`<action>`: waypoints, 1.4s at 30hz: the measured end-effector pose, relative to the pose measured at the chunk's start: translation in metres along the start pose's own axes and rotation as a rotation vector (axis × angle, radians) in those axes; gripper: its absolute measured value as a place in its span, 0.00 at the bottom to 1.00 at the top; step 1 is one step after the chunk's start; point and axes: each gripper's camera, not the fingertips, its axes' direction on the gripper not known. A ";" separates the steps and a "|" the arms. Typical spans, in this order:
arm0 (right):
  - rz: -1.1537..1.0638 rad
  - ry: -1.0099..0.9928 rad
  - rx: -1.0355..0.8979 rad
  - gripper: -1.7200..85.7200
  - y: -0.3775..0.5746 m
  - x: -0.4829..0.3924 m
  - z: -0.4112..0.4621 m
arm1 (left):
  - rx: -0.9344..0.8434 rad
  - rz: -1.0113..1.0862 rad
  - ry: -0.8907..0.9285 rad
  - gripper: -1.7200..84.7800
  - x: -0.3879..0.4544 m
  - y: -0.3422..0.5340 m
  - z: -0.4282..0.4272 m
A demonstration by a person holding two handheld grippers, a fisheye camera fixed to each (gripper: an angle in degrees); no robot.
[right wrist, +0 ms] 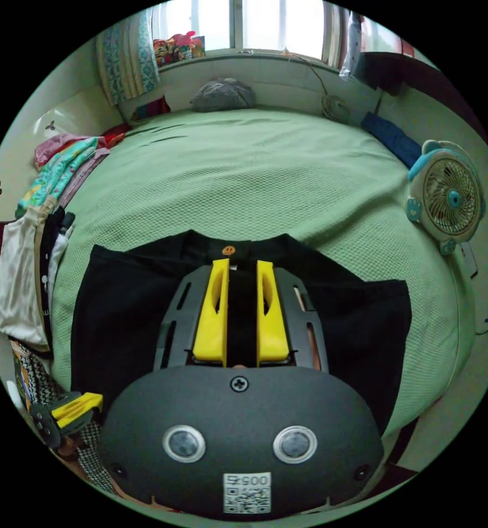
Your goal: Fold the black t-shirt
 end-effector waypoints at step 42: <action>0.498 0.117 0.120 0.06 0.284 0.266 -0.261 | 0.071 0.528 -0.047 0.17 0.621 0.069 0.193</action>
